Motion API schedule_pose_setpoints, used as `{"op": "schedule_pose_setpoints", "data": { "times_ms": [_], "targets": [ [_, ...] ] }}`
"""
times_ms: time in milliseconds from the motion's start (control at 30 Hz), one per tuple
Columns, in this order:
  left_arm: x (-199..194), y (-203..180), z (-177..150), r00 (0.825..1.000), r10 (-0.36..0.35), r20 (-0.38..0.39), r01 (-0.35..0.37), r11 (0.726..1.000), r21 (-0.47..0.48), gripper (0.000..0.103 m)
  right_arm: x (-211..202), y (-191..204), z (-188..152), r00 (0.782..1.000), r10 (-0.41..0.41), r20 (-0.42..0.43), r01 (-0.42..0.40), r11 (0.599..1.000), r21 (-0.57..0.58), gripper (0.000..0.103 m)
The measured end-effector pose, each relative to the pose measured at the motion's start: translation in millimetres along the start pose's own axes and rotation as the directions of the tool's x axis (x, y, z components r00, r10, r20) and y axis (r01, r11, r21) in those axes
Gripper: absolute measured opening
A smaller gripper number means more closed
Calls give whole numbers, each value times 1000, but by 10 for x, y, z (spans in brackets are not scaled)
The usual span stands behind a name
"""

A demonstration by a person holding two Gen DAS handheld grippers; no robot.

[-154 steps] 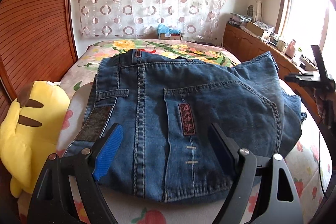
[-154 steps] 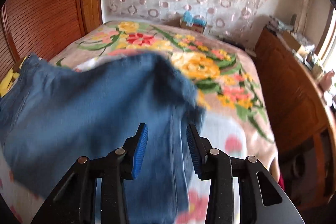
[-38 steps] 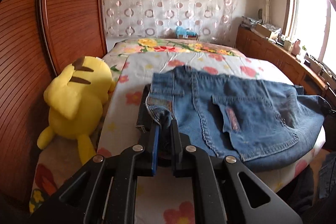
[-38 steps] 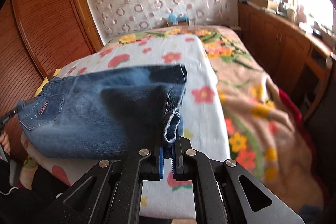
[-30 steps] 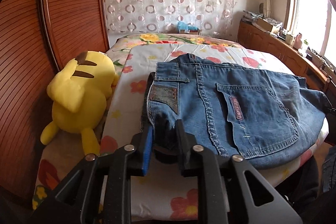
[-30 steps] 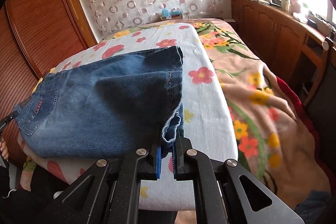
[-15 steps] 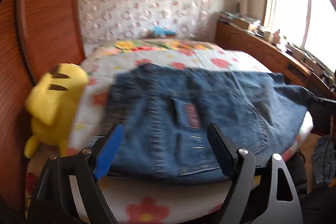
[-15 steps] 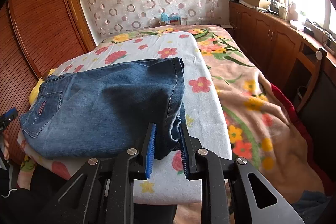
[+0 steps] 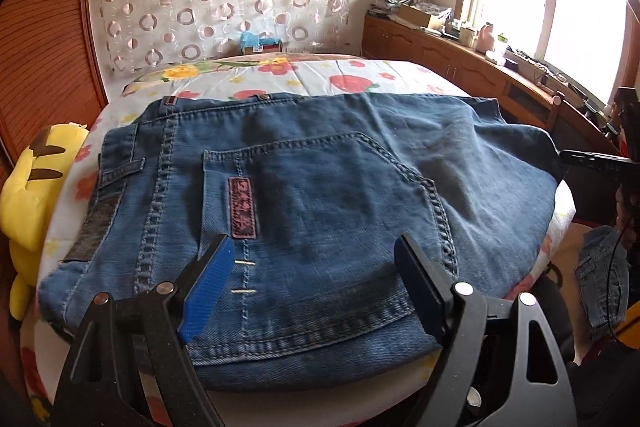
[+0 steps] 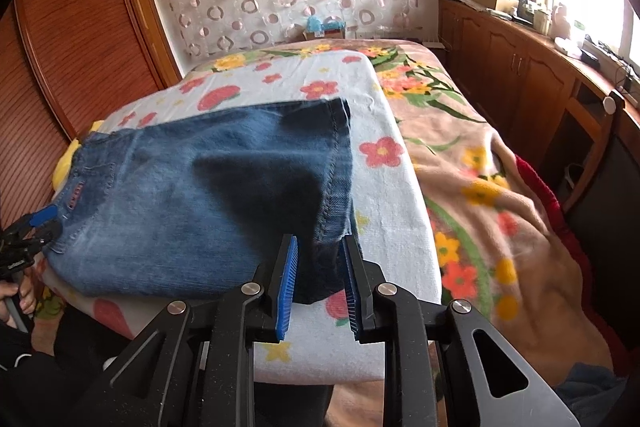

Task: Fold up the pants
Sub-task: 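Open both grippers and release the jeans onto the bed, then grasp the leg hem with the right gripper and fold it over the jeans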

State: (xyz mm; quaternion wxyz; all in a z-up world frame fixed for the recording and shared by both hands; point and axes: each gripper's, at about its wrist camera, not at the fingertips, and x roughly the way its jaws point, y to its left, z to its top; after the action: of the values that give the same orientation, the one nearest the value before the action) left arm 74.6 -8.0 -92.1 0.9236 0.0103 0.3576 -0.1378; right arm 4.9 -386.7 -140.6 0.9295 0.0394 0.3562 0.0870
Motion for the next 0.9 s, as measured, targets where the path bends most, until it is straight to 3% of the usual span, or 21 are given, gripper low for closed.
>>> {"op": "schedule_pose_setpoints", "data": {
  "times_ms": [200, 233, 300, 533, 733, 900],
  "targets": [
    [0, -30, -28, 1000, 0, -4, 0, 1000, -3, 82, 99, -29, -13, 1000, 11, -27, -11, 1000, -4, 22],
    [-3, -32, -34, 1000, 0, -4, 0, 1000, -6, 82, 101, -25, -13, 1000, 14, -25, -15, 1000, -9, 13],
    [-6, -21, -37, 1000, 1, -5, -1, 1000, -9, 82, 86, -7, 3, 999, 28, -21, -28, 999, -18, 12],
    [-80, 14, -20, 1000, 12, 12, -11, 1000, -19, 82, -199, 183, 258, 991, 111, 76, -106, 992, -71, 8],
    [-211, 80, 18, 999, 34, 42, -32, 999, -39, 82, -382, 662, 610, 967, 218, 132, -190, 962, -197, 7],
    [-321, 176, 23, 997, 56, 61, -53, 997, -51, 82, -442, 1192, 779, 941, 314, 129, -260, 911, -321, 7]
  ]
}}
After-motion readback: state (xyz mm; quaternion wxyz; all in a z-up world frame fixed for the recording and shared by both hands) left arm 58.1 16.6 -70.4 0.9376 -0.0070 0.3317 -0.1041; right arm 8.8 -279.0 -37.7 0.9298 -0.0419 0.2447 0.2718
